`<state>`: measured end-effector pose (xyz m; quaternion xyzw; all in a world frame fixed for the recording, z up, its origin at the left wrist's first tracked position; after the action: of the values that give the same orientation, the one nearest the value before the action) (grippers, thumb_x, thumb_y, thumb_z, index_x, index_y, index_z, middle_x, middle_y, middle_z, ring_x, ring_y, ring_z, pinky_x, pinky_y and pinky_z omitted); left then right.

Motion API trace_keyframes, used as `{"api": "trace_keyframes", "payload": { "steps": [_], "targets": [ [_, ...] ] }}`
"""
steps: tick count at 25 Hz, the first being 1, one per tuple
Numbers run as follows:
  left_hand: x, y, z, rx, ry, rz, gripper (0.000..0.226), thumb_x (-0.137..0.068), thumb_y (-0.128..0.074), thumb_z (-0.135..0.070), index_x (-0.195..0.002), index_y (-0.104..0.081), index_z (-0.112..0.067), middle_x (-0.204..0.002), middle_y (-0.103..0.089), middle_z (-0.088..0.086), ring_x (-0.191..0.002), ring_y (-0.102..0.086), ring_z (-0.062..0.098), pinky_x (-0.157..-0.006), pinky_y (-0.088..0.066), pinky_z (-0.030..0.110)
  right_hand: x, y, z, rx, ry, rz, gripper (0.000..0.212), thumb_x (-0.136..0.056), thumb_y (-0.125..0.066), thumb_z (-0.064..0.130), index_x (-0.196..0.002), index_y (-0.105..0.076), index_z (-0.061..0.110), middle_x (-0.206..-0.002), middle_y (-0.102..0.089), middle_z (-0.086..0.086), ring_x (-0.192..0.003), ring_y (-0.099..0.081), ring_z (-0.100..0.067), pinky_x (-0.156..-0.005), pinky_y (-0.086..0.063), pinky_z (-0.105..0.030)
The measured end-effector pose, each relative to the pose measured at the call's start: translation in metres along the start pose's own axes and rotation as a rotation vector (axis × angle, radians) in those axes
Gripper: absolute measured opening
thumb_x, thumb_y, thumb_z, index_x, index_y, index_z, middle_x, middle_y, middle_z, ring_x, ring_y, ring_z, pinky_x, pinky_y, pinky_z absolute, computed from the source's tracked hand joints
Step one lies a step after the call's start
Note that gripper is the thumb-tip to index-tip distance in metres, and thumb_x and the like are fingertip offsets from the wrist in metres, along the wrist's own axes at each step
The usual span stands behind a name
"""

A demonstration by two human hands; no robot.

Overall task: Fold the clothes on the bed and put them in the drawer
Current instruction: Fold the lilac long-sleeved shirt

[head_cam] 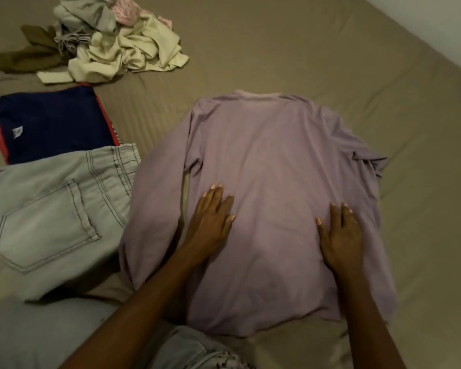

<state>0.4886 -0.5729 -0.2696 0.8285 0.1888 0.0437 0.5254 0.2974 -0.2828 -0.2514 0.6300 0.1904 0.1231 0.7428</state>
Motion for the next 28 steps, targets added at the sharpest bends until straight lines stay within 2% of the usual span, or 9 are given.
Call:
{"api": "trace_keyframes", "payload": {
  "steps": [4,7,13,16,18,21,23,25,28],
  "targets": [
    [0.042,0.004,0.008,-0.015,0.115,0.050,0.074,-0.102,-0.028,-0.062,-0.159,-0.034,-0.015,-0.167,-0.022,0.020,-0.155,-0.018,0.037,-0.126,-0.018,0.051,0.012,0.006,-0.038,0.031,0.060,0.001,0.072,-0.103,-0.029,0.062,-0.156,-0.041,0.015,-0.161,-0.037,-0.023,-0.143,-0.040,-0.041,-0.116,-0.034,-0.049],
    [0.082,0.004,0.008,0.136,0.190,0.013,0.091,-0.095,-0.022,-0.078,-0.161,-0.029,-0.017,-0.169,-0.012,0.019,-0.157,-0.008,0.035,-0.127,-0.014,0.052,0.006,0.005,-0.050,-0.020,0.034,0.069,0.079,-0.098,-0.025,0.073,-0.158,-0.038,0.023,-0.165,-0.031,-0.015,-0.148,-0.036,-0.035,-0.120,-0.031,-0.046],
    [0.119,0.008,0.003,0.143,0.164,0.062,0.132,-0.068,-0.025,-0.102,-0.164,-0.006,-0.013,-0.168,0.013,0.022,-0.154,0.017,0.032,-0.122,0.005,0.047,0.059,0.022,-0.052,0.045,-0.006,-0.034,0.073,-0.100,-0.029,0.064,-0.157,-0.039,0.019,-0.164,-0.031,-0.022,-0.149,-0.031,-0.038,-0.120,-0.026,-0.049],
    [0.124,0.011,-0.002,0.050,0.155,0.150,0.132,-0.064,-0.015,-0.105,-0.161,0.019,-0.022,-0.164,0.033,0.014,-0.151,0.032,0.027,-0.120,0.017,0.043,0.082,0.017,-0.074,-0.005,-0.030,-0.024,0.072,-0.098,-0.030,0.067,-0.160,-0.034,0.030,-0.166,-0.031,-0.011,-0.151,-0.031,-0.031,-0.117,-0.030,-0.049],
    [0.130,0.011,-0.002,0.032,0.140,0.175,0.131,-0.065,-0.014,-0.105,-0.159,0.023,-0.023,-0.164,0.035,0.012,-0.151,0.033,0.025,-0.122,0.016,0.044,0.077,0.019,-0.080,-0.059,-0.052,0.026,0.070,-0.097,-0.032,0.069,-0.160,-0.032,0.036,-0.168,-0.027,-0.005,-0.153,-0.027,-0.027,-0.119,-0.028,-0.047],
    [0.140,0.016,0.005,0.065,0.142,0.178,0.138,-0.063,-0.025,-0.106,-0.161,0.017,-0.019,-0.166,0.026,0.016,-0.155,0.022,0.032,-0.125,0.004,0.050,0.079,0.023,-0.088,-0.085,-0.080,0.018,0.068,-0.099,-0.035,0.064,-0.158,-0.037,0.029,-0.166,-0.030,-0.014,-0.149,-0.033,-0.034,-0.117,-0.032,-0.049],
    [0.146,0.027,0.005,0.070,0.200,0.104,0.133,-0.067,-0.038,-0.098,-0.164,-0.005,-0.012,-0.167,-0.006,0.025,-0.154,-0.011,0.040,-0.122,-0.020,0.051,0.096,0.033,-0.109,-0.095,-0.232,-0.111,0.073,-0.098,-0.036,0.061,-0.148,-0.049,0.010,-0.145,-0.049,-0.032,-0.128,-0.050,-0.048,-0.105,-0.043,-0.054],
    [0.151,0.051,0.002,0.063,0.296,-0.091,0.113,-0.074,-0.049,-0.088,-0.150,-0.040,-0.006,-0.142,-0.050,0.025,-0.126,-0.051,0.041,-0.098,-0.050,0.049,0.116,0.042,-0.124,-0.123,-0.360,-0.190,0.084,-0.089,-0.035,0.066,-0.126,-0.056,-0.007,-0.115,-0.058,-0.040,-0.104,-0.057,-0.053,-0.090,-0.050,-0.057],
    [0.154,0.054,0.010,0.178,0.471,-0.092,0.088,-0.075,-0.074,-0.072,-0.129,-0.049,-0.008,-0.121,-0.063,0.020,-0.104,-0.064,0.040,-0.075,-0.052,0.043,0.115,0.047,-0.133,-0.358,-0.472,-0.161,0.076,-0.082,-0.042,0.063,-0.111,-0.056,-0.005,-0.106,-0.063,-0.035,-0.096,-0.062,-0.050,-0.080,-0.048,-0.049]
  ]
}}
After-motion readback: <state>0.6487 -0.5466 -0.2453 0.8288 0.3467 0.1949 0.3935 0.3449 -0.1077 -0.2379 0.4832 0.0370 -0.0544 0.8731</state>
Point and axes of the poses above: each hand's wrist, its own x-axis away from the middle knuckle, its own y-axis out of the back of the hand, z = x × y, the point moved 9 cm from there along -x, towards the middle knuckle
